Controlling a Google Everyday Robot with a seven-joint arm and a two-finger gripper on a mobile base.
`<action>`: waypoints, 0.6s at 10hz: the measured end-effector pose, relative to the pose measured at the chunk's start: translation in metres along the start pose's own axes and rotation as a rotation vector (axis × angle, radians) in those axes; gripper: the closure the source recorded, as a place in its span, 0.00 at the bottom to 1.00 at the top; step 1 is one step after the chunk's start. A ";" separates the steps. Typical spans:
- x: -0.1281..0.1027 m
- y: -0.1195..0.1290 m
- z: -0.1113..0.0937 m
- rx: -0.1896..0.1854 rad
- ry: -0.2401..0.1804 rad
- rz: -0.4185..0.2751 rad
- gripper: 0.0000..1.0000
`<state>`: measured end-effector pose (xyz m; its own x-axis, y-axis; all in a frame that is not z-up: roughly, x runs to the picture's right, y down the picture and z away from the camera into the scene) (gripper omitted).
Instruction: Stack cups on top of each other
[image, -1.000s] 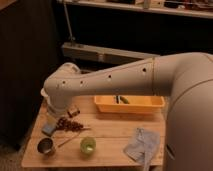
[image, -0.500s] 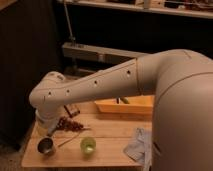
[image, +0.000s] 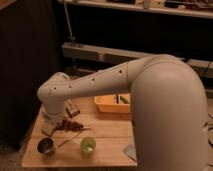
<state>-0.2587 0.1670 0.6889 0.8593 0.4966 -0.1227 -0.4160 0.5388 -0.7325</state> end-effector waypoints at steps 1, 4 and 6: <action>-0.006 0.000 0.005 -0.011 0.010 -0.014 0.46; -0.019 0.015 0.021 -0.031 0.073 -0.066 0.46; -0.020 0.021 0.032 -0.054 0.108 -0.084 0.46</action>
<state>-0.2941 0.1895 0.6974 0.9184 0.3740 -0.1287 -0.3275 0.5366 -0.7776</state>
